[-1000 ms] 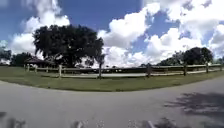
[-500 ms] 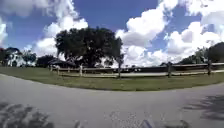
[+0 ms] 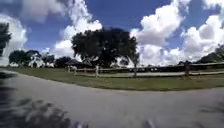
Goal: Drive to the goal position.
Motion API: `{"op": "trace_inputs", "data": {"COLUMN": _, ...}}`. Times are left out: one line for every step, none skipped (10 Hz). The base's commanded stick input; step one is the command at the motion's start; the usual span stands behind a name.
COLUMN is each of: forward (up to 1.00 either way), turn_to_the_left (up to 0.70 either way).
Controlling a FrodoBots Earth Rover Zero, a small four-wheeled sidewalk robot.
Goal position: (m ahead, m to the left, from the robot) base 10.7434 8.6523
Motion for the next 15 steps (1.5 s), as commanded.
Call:
{"op": "trace_inputs", "data": {"forward": 0.00, "turn_to_the_left": 0.70}}
{"op": "trace_inputs", "data": {"forward": 0.00, "turn_to_the_left": 0.70}}
{"op": "trace_inputs", "data": {"forward": 0.00, "turn_to_the_left": 0.70}}
{"op": "trace_inputs", "data": {"forward": 0.00, "turn_to_the_left": 0.70}}
{"op": "trace_inputs", "data": {"forward": 0.00, "turn_to_the_left": 0.70}}
{"op": "trace_inputs", "data": {"forward": 0.00, "turn_to_the_left": 0.70}}
{"op": "trace_inputs", "data": {"forward": 0.00, "turn_to_the_left": 0.70}}
{"op": "trace_inputs", "data": {"forward": 0.00, "turn_to_the_left": 0.70}}
{"op": "trace_inputs", "data": {"forward": 0.00, "turn_to_the_left": 0.70}}
{"op": "trace_inputs", "data": {"forward": 0.00, "turn_to_the_left": 0.00}}
{"op": "trace_inputs", "data": {"forward": 0.00, "turn_to_the_left": 0.00}}
{"op": "trace_inputs", "data": {"forward": 0.00, "turn_to_the_left": 0.00}}
{"op": "trace_inputs", "data": {"forward": 0.00, "turn_to_the_left": 0.00}}
{"op": "trace_inputs", "data": {"forward": 0.33, "turn_to_the_left": 0.00}}
{"op": "trace_inputs", "data": {"forward": 0.70, "turn_to_the_left": 0.00}}
